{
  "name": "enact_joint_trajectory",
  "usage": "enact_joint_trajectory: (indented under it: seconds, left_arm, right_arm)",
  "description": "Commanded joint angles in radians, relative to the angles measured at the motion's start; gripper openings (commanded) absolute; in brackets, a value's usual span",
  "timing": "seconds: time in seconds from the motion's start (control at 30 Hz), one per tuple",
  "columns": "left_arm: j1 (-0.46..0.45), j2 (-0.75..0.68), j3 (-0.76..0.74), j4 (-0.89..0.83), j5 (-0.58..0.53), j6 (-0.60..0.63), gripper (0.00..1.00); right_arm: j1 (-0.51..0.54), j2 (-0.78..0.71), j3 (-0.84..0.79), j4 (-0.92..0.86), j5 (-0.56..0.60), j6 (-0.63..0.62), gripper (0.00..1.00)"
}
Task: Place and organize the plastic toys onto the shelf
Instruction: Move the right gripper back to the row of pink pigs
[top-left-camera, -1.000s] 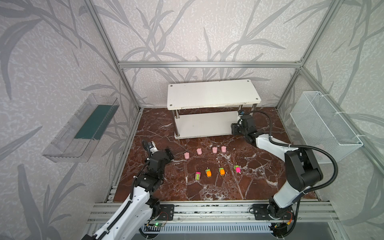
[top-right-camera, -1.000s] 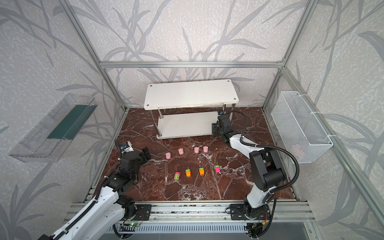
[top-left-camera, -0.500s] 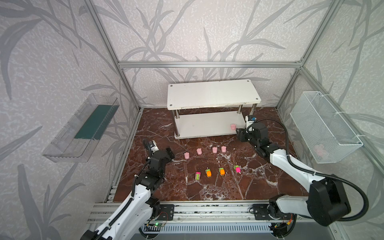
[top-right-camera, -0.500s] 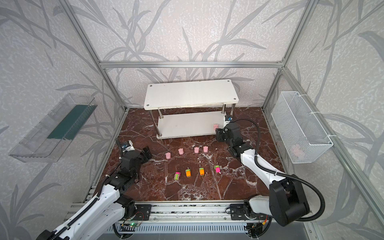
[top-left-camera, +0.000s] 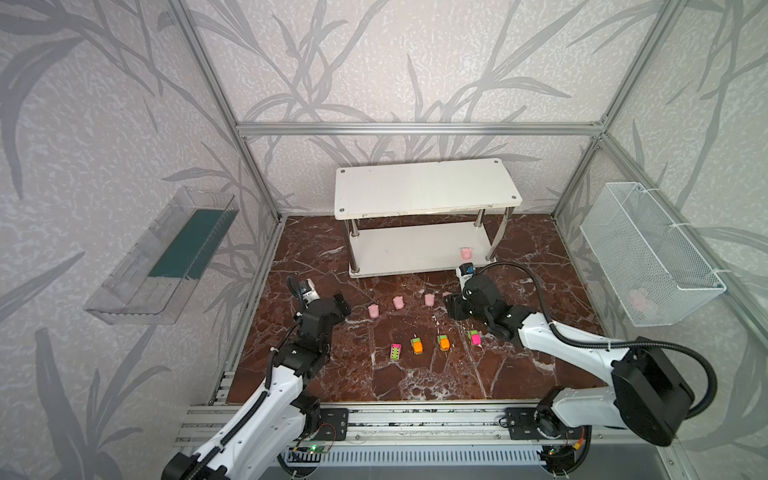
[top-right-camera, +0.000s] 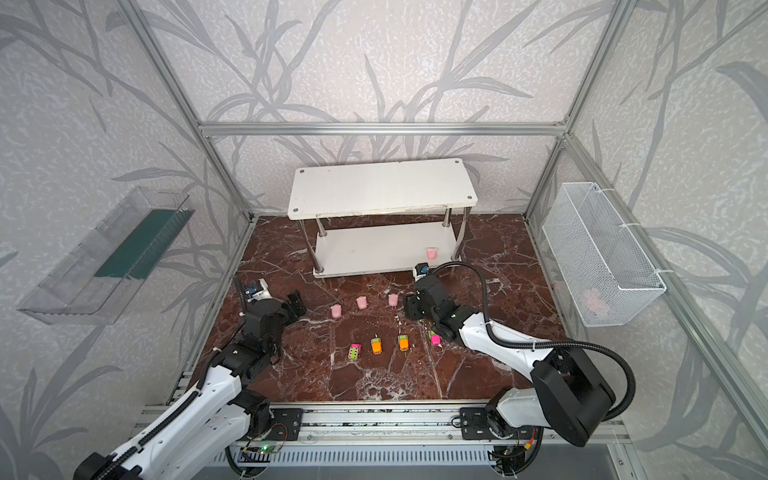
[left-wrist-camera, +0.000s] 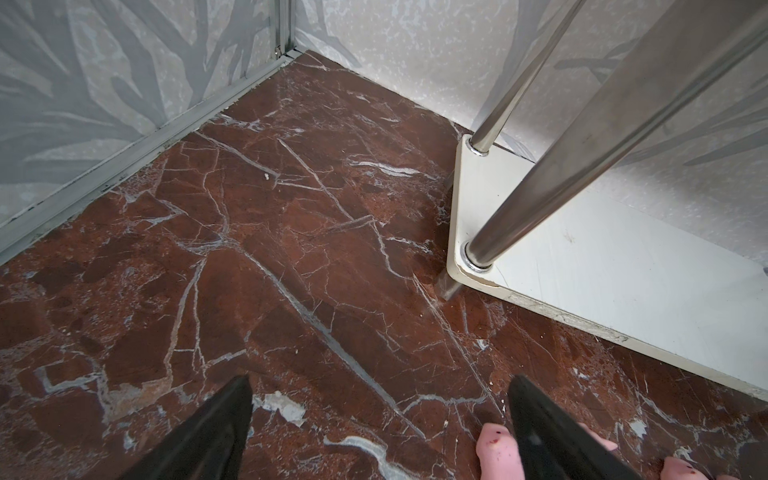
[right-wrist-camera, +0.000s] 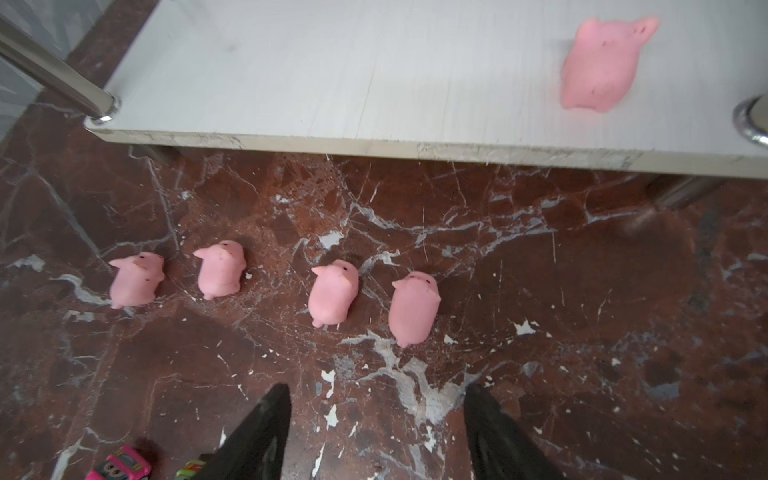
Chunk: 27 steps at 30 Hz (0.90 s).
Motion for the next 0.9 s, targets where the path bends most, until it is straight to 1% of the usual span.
enact_joint_trajectory:
  seconds: [0.0, 0.17, 0.33, 0.7, 0.87]
  left_arm:
    - [-0.003, -0.003, 0.005, 0.014, 0.0, -0.004, 0.94]
    - [-0.002, -0.022, -0.004, 0.006, -0.007, -0.003, 0.94]
    - [-0.003, -0.028, -0.012, 0.004, -0.012, -0.004, 0.94]
    - [-0.002, -0.015, -0.014, 0.013, -0.025, -0.002, 0.94]
    - [-0.001, -0.002, -0.014, 0.016, -0.026, -0.002, 0.94]
  right_arm:
    - [0.007, 0.055, 0.013, 0.006, 0.048, 0.049, 0.67]
    - [0.008, 0.145, 0.039, 0.024, 0.027, 0.087, 0.66]
    - [0.008, 0.208, 0.061, 0.05, 0.015, 0.098, 0.63]
    - [0.007, 0.299, 0.127, 0.043, 0.062, 0.085, 0.61]
    - [0.006, 0.318, 0.13, 0.066, 0.098, 0.078, 0.59]
